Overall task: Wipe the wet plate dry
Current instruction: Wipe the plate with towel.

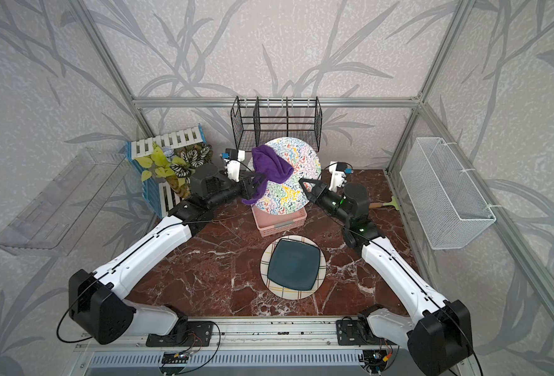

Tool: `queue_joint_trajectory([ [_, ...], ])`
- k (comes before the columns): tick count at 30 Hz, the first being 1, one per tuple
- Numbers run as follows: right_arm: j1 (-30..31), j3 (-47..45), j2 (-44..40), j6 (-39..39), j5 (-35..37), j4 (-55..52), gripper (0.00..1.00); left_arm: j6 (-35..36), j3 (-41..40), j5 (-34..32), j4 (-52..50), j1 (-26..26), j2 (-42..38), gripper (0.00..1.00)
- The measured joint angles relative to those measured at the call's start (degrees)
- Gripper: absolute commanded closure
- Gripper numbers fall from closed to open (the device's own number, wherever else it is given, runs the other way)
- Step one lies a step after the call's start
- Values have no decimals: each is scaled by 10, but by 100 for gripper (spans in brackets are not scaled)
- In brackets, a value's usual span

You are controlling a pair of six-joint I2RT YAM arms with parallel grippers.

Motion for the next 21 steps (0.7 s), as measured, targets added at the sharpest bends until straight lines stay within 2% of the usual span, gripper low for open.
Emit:
queue_joint_trajectory([
  [4,-82,-21,-28,81,-11,95,100,-108,-62,52,72,89,-43,100],
  [7,-92,-21,-33,143,-23,195,100,-189,-77,93,146,114,-50,100],
  [13,-54,-19,-19,215,-46,326,100,-351,-75,168,336,100,-41,100],
  [17,-2,-12,18,222,-58,355,100,-453,-50,178,455,82,-16,100],
  [21,53,-6,71,236,-62,390,100,-544,-31,156,541,63,-2,100],
])
